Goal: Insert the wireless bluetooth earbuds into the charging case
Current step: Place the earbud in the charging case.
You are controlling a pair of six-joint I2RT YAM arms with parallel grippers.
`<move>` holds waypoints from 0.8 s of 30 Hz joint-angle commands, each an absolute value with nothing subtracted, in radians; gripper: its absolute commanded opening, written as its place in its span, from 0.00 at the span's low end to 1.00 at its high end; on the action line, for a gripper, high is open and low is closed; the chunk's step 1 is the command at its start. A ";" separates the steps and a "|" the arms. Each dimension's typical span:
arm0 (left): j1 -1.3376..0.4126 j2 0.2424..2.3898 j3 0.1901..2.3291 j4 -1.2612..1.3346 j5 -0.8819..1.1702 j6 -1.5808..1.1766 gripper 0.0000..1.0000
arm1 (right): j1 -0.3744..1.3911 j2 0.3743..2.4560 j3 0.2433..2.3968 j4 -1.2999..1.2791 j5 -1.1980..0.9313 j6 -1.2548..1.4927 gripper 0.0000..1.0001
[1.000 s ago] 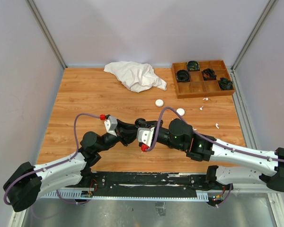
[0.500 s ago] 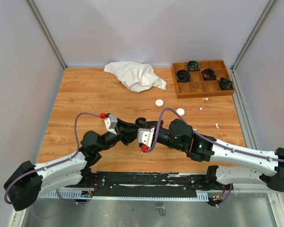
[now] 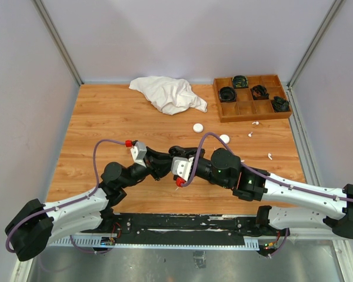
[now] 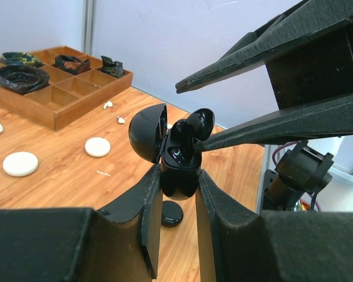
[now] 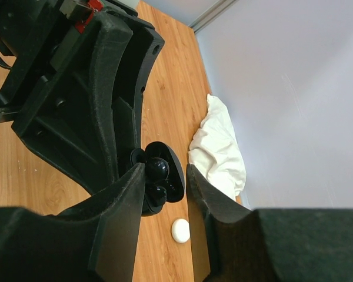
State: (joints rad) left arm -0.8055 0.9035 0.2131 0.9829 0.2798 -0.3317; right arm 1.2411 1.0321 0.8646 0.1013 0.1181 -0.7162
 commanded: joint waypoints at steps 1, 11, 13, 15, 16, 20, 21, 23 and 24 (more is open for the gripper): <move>-0.807 0.899 0.230 1.035 0.264 -0.304 0.00 | 1.256 1.022 0.868 0.071 0.128 -0.664 0.37; -0.807 0.900 0.222 1.030 0.252 -0.289 0.00 | 1.256 1.024 0.887 0.028 0.100 -0.609 0.42; -0.807 0.901 0.222 1.031 0.252 -0.288 0.00 | 1.256 1.026 0.889 0.021 0.101 -0.605 0.43; -0.807 0.901 0.222 1.030 0.252 -0.286 0.00 | 1.256 1.028 0.892 0.016 0.105 -0.598 0.43; -0.807 0.902 0.222 1.029 0.250 -0.285 0.00 | 1.256 1.026 0.895 0.015 0.105 -0.593 0.43; -0.807 0.908 0.220 1.028 0.247 -0.278 0.00 | 1.255 1.008 0.903 0.010 0.103 -0.573 0.45; -0.807 0.909 0.219 1.027 0.246 -0.277 0.00 | 1.255 1.001 0.902 0.009 0.101 -0.572 0.45; -0.807 0.911 0.219 1.025 0.244 -0.270 0.00 | 1.253 0.985 0.902 -0.010 0.091 -0.569 0.46; -0.807 0.913 0.219 1.025 0.244 -0.267 0.00 | 1.252 0.974 0.902 -0.023 0.084 -0.564 0.47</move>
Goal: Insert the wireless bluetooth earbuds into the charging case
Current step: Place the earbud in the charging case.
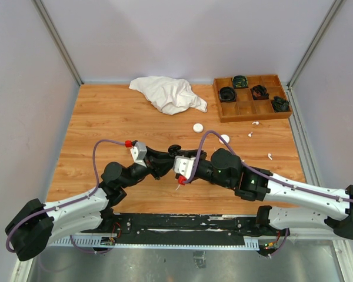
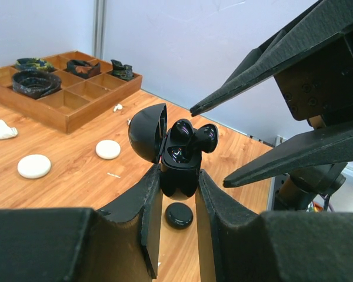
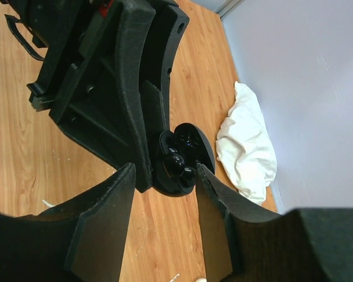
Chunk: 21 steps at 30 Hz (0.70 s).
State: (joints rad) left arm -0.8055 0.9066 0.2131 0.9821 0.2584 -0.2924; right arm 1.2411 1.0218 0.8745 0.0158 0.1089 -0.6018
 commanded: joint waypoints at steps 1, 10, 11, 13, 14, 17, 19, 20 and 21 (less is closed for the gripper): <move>-0.807 0.912 0.219 1.024 0.245 -0.265 0.00 | 1.250 0.960 0.900 -0.039 0.070 -0.559 0.48; -0.807 0.910 0.203 1.049 0.268 -0.203 0.00 | 1.153 0.842 0.809 0.004 -0.169 -0.459 0.54; -0.807 0.909 0.201 1.055 0.273 -0.196 0.00 | 1.145 0.839 0.799 0.019 -0.180 -0.453 0.54; -0.807 0.907 0.201 1.061 0.282 -0.185 0.00 | 1.137 0.844 0.789 0.042 -0.191 -0.442 0.53; -0.807 0.905 0.200 1.063 0.287 -0.180 0.00 | 1.133 0.850 0.788 0.045 -0.196 -0.439 0.53; -0.807 0.905 0.199 1.075 0.301 -0.172 0.00 | 1.125 0.869 0.781 0.066 -0.199 -0.427 0.52; -0.807 0.909 0.199 1.088 0.310 -0.170 0.00 | 1.120 0.879 0.778 0.085 -0.197 -0.421 0.51; -0.807 0.913 0.199 1.092 0.316 -0.171 0.00 | 1.119 0.884 0.774 0.096 -0.191 -0.417 0.51; -0.807 0.916 0.199 1.098 0.320 -0.173 0.00 | 1.116 0.887 0.771 0.107 -0.186 -0.414 0.51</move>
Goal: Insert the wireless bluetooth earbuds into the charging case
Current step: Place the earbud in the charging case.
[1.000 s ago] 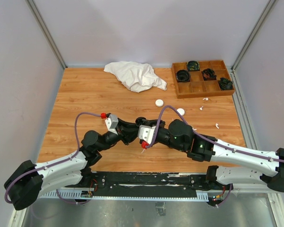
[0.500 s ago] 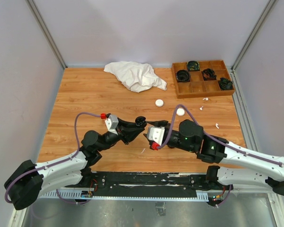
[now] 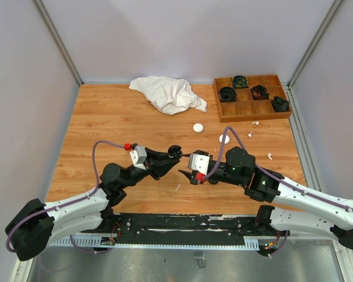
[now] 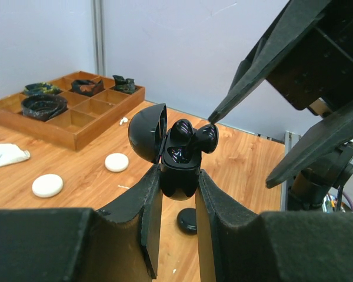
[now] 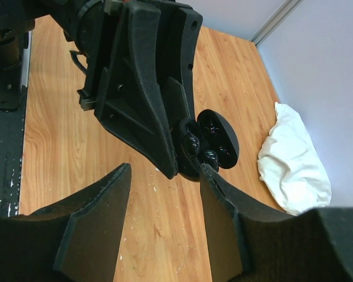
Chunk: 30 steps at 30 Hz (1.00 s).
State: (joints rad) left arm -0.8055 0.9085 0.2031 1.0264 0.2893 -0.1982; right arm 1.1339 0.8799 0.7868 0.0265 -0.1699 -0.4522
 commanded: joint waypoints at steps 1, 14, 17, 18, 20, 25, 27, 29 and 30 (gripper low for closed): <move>-0.807 0.920 0.201 1.102 0.323 -0.175 0.00 | 1.113 0.890 0.768 0.117 -0.185 -0.412 0.51; -0.807 0.945 0.213 1.118 0.314 -0.186 0.00 | 1.108 0.907 0.785 0.093 -0.225 -0.386 0.46; -0.807 0.948 0.216 1.118 0.313 -0.186 0.00 | 1.108 0.905 0.787 0.086 -0.234 -0.379 0.45; -0.807 0.950 0.217 1.118 0.313 -0.186 0.00 | 1.108 0.905 0.787 0.085 -0.237 -0.379 0.45; -0.807 0.956 0.220 1.118 0.319 -0.186 0.00 | 1.108 0.907 0.786 0.092 -0.239 -0.379 0.45; -0.807 0.976 0.229 1.119 0.349 -0.189 0.00 | 1.107 0.927 0.798 0.110 -0.229 -0.382 0.46; -0.807 0.978 0.233 1.110 0.355 -0.187 0.00 | 1.107 0.935 0.805 0.109 -0.235 -0.379 0.46; -0.808 0.979 0.231 1.106 0.356 -0.184 0.00 | 1.108 0.943 0.810 0.108 -0.238 -0.378 0.46; -0.807 0.979 0.230 1.106 0.357 -0.183 0.00 | 1.107 0.948 0.811 0.106 -0.238 -0.377 0.47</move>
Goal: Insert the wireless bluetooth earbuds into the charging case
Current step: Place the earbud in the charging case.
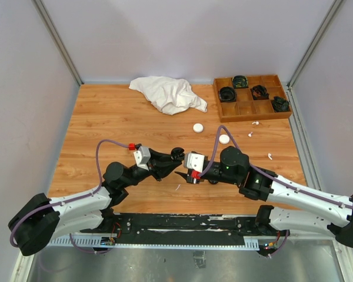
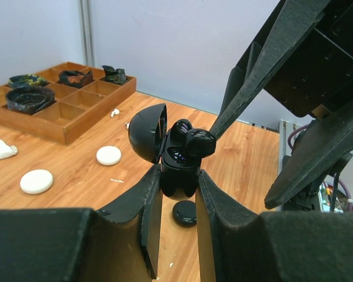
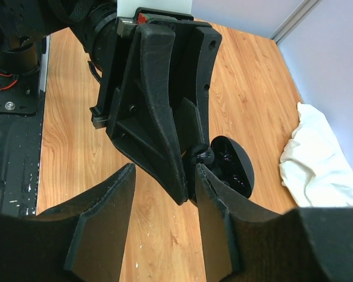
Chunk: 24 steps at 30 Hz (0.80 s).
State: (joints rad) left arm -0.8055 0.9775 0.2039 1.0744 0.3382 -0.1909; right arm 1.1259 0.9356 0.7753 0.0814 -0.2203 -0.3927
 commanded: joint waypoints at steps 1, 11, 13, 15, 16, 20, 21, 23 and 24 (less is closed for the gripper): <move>-0.807 0.979 0.231 1.106 0.358 -0.183 0.00 | 1.108 0.953 0.813 0.105 -0.238 -0.376 0.47; -0.807 0.999 0.230 1.101 0.370 -0.172 0.00 | 1.105 0.975 0.846 0.089 -0.227 -0.370 0.49; -0.807 0.995 0.223 1.084 0.363 -0.155 0.00 | 1.090 0.970 0.858 0.050 -0.227 -0.365 0.49; -0.807 0.991 0.225 1.050 0.363 -0.132 0.00 | 1.062 0.962 0.876 0.007 -0.251 -0.356 0.50; -0.807 0.991 0.228 1.032 0.371 -0.114 0.00 | 1.043 0.959 0.890 -0.018 -0.274 -0.350 0.51; -0.807 0.994 0.245 0.968 0.420 -0.058 0.00 | 0.984 0.948 0.929 -0.123 -0.366 -0.344 0.57; -0.807 0.995 0.250 0.956 0.435 -0.047 0.00 | 0.969 0.948 0.935 -0.148 -0.391 -0.344 0.59; -0.807 0.991 0.253 0.952 0.460 -0.027 0.00 | 0.939 0.950 0.948 -0.187 -0.443 -0.345 0.62; -0.807 0.989 0.253 0.955 0.470 -0.019 0.00 | 0.926 0.954 0.954 -0.209 -0.471 -0.346 0.63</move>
